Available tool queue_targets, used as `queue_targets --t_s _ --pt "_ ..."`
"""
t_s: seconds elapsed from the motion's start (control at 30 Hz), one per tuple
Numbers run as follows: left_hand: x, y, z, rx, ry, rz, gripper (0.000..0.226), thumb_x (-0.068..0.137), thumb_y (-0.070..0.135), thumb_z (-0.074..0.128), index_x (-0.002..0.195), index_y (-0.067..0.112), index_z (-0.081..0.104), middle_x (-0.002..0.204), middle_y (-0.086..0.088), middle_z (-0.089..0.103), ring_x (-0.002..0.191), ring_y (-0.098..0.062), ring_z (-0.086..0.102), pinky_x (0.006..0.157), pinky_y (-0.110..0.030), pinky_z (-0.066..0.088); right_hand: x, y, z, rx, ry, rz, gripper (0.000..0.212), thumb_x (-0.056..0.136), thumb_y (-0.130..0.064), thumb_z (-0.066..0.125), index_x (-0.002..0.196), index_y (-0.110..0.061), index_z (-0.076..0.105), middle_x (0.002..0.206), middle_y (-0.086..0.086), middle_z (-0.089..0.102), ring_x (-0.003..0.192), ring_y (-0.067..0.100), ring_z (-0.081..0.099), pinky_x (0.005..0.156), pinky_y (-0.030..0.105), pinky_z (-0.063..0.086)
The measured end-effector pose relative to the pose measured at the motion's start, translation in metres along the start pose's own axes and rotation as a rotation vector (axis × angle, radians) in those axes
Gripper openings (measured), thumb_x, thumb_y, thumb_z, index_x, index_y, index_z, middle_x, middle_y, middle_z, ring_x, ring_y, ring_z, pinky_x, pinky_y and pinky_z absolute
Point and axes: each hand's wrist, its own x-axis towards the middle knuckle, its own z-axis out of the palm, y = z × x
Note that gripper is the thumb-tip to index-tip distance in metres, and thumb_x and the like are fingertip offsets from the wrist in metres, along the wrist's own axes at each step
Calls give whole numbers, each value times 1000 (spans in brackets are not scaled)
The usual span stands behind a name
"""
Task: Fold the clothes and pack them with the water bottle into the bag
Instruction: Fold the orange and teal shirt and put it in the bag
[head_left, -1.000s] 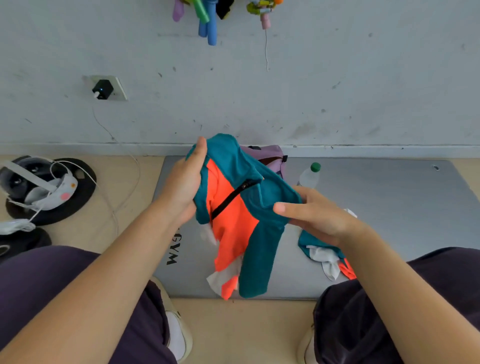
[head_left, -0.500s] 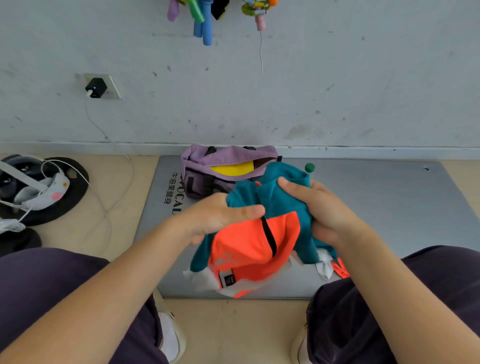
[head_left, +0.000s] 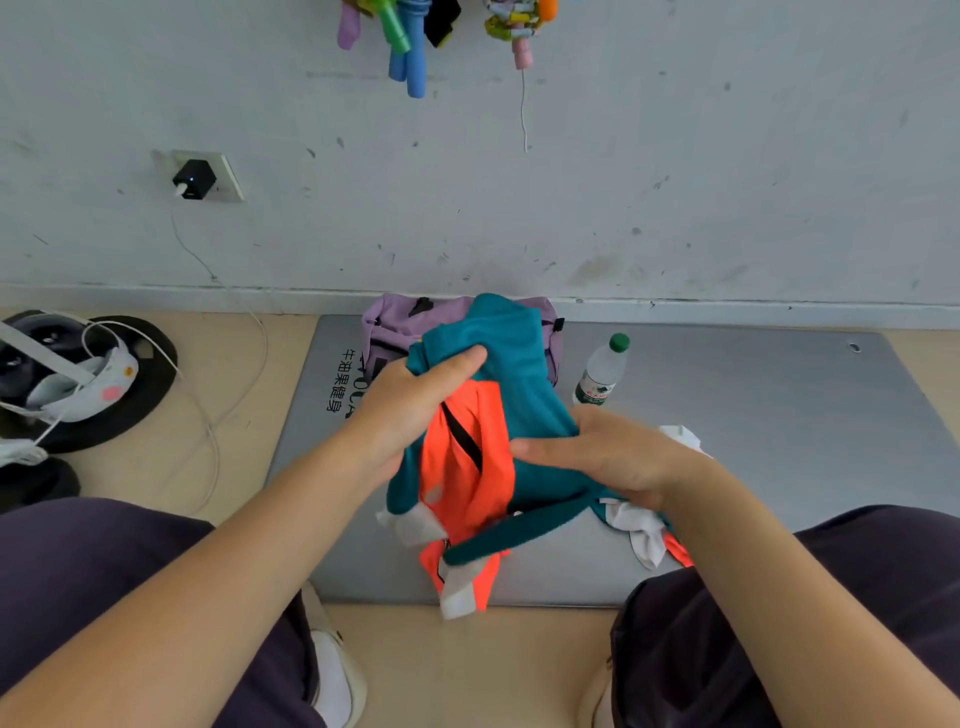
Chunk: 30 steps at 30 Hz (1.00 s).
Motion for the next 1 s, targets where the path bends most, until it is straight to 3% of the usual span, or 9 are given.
queue_targets --t_s 0.13,0.3,0.43,0.5,0.57,0.67,0.8,0.9,1.0 --pt "9 -2 -11 137 -14 -19 24 71 59 78 78 36 78 86 11 77 91 -14 71 90 -38 53 -1 -3 -11 44 153 -114 39 87 -48 65 104 -14 74 110 7 74 105 23 69 99 39 51" --pt "14 -3 -31 348 -265 -82 53 48 78 72 79 36 76 83 13 75 87 -14 69 82 -32 50 1 -5 -31 211 388 -168 32 86 -50 62 87 -21 78 95 6 76 86 17 72 68 23 55" --pt "15 -11 -56 716 -390 -126 60 53 69 79 74 17 59 77 0 60 71 -17 54 72 -32 37 5 7 -48 193 638 -126 34 92 -44 61 84 -12 70 86 11 71 80 23 65 80 36 51" --pt "15 -17 -64 661 -335 -131 56 69 57 80 84 6 68 86 -7 73 77 -21 65 76 -35 46 5 12 -51 121 679 -113 34 91 -46 62 88 -13 66 82 11 66 77 21 60 77 37 47" --pt "12 -20 -67 519 -303 -99 31 85 45 73 92 15 75 99 -2 77 95 -20 71 90 -35 50 3 15 -51 2 711 -89 35 91 -48 60 83 -15 61 76 8 58 72 19 52 70 34 41" --pt "7 -22 -65 343 -197 -55 24 94 44 60 95 24 73 96 7 75 97 -15 67 85 -26 48 2 17 -48 -222 748 -49 46 94 -46 56 80 -3 60 70 5 56 65 16 49 60 30 38" --pt "1 -17 -62 431 -26 3 46 84 64 57 75 19 56 67 7 51 65 -13 50 62 -30 35 -12 7 -38 -203 536 16 44 87 -58 60 78 -17 72 68 -2 68 62 14 61 60 27 46" --pt "-9 5 -74 664 -217 9 62 57 81 61 62 23 40 56 10 38 51 -9 36 53 -26 26 -33 -9 -42 -456 195 51 53 64 -66 72 92 -22 73 85 -4 76 75 11 70 72 29 52" --pt "-19 29 -86 935 -450 -12 61 49 73 78 53 25 41 54 10 40 49 -10 35 48 -23 24 -47 -29 -52 -690 97 98 54 59 -64 75 87 -18 71 75 -8 71 67 9 65 70 28 48"
